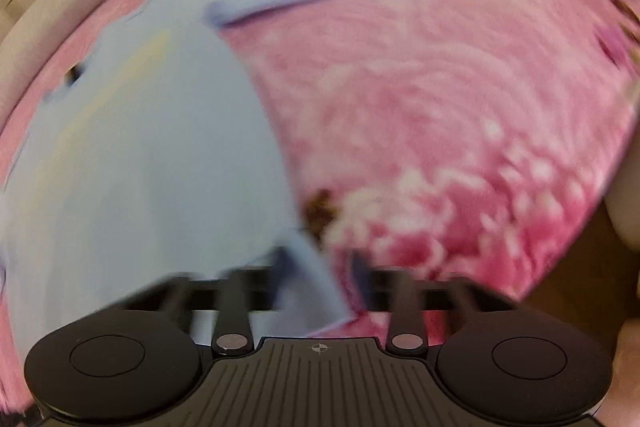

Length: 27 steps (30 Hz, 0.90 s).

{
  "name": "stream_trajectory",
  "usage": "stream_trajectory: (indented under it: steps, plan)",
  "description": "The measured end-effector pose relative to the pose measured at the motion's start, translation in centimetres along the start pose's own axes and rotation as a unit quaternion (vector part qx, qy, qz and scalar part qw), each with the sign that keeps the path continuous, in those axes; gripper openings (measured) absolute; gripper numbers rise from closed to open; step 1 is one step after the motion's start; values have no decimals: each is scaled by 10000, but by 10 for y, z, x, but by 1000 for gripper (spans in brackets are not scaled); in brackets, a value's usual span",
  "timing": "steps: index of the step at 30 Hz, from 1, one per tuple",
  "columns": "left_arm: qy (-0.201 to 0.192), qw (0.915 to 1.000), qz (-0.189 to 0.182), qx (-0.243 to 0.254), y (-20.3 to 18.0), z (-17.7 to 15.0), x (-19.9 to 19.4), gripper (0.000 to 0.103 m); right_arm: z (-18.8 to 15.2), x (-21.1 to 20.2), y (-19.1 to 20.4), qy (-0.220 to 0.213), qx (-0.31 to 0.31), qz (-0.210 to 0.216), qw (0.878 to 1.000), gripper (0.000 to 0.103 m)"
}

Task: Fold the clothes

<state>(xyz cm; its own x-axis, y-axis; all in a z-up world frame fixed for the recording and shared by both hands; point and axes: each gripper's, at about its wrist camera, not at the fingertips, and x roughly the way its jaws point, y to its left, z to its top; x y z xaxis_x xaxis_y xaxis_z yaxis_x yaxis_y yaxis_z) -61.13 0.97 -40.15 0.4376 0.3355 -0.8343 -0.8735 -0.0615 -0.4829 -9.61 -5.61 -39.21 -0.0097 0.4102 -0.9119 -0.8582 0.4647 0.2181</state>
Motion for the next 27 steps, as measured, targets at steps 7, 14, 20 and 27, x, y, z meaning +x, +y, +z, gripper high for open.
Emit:
stream_trajectory:
  steps: [7,14,20,27]
  plan:
    - [-38,9990,351,-279,10,-28,-5,8,-13,-3,-3,61,-563,-237,9981,16]
    - [-911,9899,915,591,-41,-19,-46,31,-2,-46,15,-816,-1189,-434,9886,35]
    - [-722,9896,929,828,-73,-30,9,32,-20,-7,55,-796,-1967,-67,9772,40]
    - [-120,9839,1532,910,-85,-82,5,31,-65,-2,38,-179,-2197,-143,9753,40]
